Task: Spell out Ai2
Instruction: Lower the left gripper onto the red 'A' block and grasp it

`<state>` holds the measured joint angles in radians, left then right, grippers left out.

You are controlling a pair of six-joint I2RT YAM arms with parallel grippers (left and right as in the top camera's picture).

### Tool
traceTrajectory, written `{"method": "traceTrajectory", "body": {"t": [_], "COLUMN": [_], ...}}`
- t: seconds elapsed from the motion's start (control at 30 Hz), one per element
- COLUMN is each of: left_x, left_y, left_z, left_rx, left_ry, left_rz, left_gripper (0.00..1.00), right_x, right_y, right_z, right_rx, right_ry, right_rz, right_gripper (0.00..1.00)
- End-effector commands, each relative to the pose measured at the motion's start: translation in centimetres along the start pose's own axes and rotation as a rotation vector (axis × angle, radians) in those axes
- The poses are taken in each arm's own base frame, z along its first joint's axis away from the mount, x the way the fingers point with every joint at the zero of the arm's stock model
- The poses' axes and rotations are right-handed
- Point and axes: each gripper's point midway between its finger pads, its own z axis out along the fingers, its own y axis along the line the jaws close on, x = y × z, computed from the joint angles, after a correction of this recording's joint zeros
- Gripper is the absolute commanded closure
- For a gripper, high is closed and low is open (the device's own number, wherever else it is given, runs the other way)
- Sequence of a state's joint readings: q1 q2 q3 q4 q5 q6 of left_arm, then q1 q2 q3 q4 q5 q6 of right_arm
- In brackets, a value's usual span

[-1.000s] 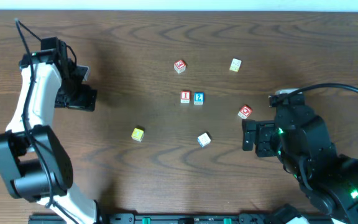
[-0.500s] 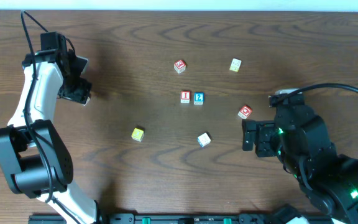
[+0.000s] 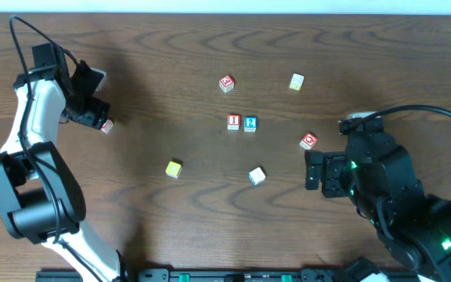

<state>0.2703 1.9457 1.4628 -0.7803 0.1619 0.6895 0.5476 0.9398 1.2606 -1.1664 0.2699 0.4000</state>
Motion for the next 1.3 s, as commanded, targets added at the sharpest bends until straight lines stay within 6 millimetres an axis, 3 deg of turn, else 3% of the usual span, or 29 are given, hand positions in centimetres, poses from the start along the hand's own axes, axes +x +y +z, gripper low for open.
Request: {"method": "traceTrajectory", "body": {"t": [0.0, 0.27, 1.0, 1.27], "left_x": [-0.2, 0.6, 1.4, 1.0], "left_y": [-1.6, -2.0, -2.5, -2.2], "left_z": [1.5, 3.4, 4.4, 4.6], "left_rx": [0.098, 0.133, 0.155, 0.14], "left_ry": [-0.018, 0.025, 0.048, 0.03], "left_rz": [0.04, 0.035, 0.034, 0.037], "left_gripper": [0.19, 0.19, 0.2, 0.36], "right_x": [-0.1, -0.1, -0.1, -0.1], "right_y": [-0.3, -0.4, -0.3, -0.4], "right_z": [-0.1, -0.1, -0.1, -0.1], "right_rx": [0.015, 0.015, 0.015, 0.015], "right_ry": [-0.008, -0.008, -0.008, -0.008], "right_rz": [-0.009, -0.009, -0.009, -0.009], "right_gripper": [0.01, 0.01, 0.01, 0.01]}}
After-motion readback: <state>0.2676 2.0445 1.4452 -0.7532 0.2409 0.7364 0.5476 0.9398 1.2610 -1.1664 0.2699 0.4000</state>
